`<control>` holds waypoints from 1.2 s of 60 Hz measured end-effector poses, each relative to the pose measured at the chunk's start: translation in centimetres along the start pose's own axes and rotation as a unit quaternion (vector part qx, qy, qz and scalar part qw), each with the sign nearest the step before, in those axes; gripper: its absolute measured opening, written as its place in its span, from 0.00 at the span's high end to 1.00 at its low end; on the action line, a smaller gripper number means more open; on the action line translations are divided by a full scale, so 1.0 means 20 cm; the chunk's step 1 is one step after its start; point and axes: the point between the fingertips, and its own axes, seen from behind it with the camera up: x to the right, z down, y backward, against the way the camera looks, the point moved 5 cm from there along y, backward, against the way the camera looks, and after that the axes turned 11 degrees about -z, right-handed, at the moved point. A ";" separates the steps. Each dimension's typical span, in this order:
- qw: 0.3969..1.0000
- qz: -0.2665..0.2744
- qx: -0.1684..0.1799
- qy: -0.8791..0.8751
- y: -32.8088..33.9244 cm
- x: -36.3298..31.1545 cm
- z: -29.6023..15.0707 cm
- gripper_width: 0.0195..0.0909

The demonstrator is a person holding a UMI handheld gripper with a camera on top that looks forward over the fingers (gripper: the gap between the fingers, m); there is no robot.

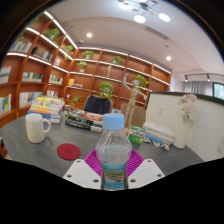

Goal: Pour water

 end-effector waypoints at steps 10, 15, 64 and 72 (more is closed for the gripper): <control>0.985 -0.002 -0.022 0.170 -0.18 -0.25 -0.20 0.92; 0.964 -0.004 -0.036 0.265 -0.28 -0.40 -0.29 0.92; 0.590 0.091 -0.073 0.799 -0.60 -0.89 -0.54 0.88; 0.645 0.073 -0.059 0.758 -0.58 -0.89 -0.55 0.87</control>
